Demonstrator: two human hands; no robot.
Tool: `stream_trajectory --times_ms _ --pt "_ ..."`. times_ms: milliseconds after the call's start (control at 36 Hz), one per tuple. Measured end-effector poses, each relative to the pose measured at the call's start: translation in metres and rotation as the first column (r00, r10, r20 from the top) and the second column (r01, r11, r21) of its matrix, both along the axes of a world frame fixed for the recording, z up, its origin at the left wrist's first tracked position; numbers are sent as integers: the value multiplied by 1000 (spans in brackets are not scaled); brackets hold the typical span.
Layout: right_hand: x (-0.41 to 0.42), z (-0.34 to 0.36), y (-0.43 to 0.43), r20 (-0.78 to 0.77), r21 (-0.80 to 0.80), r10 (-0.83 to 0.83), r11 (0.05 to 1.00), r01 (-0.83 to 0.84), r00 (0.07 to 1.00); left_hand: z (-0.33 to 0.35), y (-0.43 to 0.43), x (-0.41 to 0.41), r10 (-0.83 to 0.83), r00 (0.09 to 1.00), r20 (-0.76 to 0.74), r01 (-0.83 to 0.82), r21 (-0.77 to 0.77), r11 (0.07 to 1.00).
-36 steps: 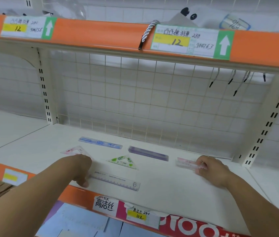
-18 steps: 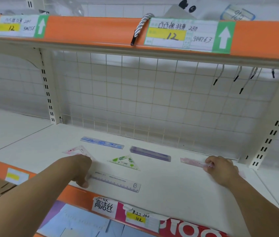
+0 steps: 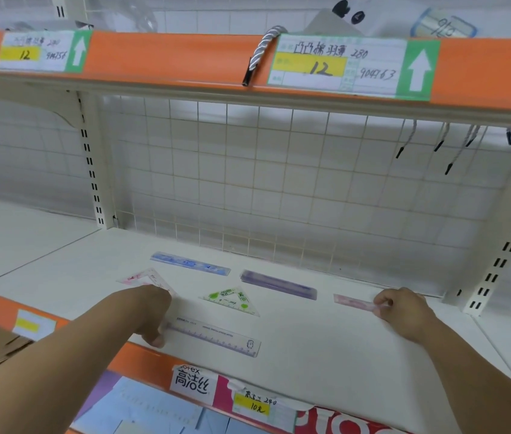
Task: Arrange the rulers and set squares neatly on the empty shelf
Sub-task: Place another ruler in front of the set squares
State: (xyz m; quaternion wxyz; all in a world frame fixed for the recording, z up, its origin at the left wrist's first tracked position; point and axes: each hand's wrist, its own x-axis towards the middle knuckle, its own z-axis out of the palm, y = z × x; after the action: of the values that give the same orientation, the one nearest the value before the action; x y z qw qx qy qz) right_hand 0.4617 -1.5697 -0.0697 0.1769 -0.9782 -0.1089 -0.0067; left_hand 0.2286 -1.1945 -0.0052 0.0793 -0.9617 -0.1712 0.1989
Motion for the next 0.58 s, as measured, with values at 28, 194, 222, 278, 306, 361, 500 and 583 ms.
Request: stream_trajectory --times_ms 28,194,222,278,306,361,500,583 --pt "0 0 1 2 -11 -3 1000 3 1000 -3 3 1 -3 1000 -4 3 16 1000" --pt "7 -6 2 20 -39 13 999 -13 1000 -7 7 5 -4 1000 9 4 -6 1000" --pt "8 -8 1 26 -44 21 999 -20 999 -6 6 4 -5 1000 8 5 -8 1000" --pt "9 -9 1 30 -57 17 998 -15 999 -5 6 5 -6 1000 3 6 -10 1000" --pt "8 -8 1 29 -59 11 998 -9 1000 -5 5 4 -6 1000 3 6 -11 1000" --pt "6 -6 3 28 -54 17 998 -16 999 -5 5 4 -20 1000 7 20 -12 1000" --pt "3 -3 8 -7 -71 58 996 -59 998 -3 4 4 -16 1000 -1 16 -13 1000" --pt "0 -1 10 -11 -44 63 997 -64 998 -3 4 4 -14 1000 2 14 -14 1000"
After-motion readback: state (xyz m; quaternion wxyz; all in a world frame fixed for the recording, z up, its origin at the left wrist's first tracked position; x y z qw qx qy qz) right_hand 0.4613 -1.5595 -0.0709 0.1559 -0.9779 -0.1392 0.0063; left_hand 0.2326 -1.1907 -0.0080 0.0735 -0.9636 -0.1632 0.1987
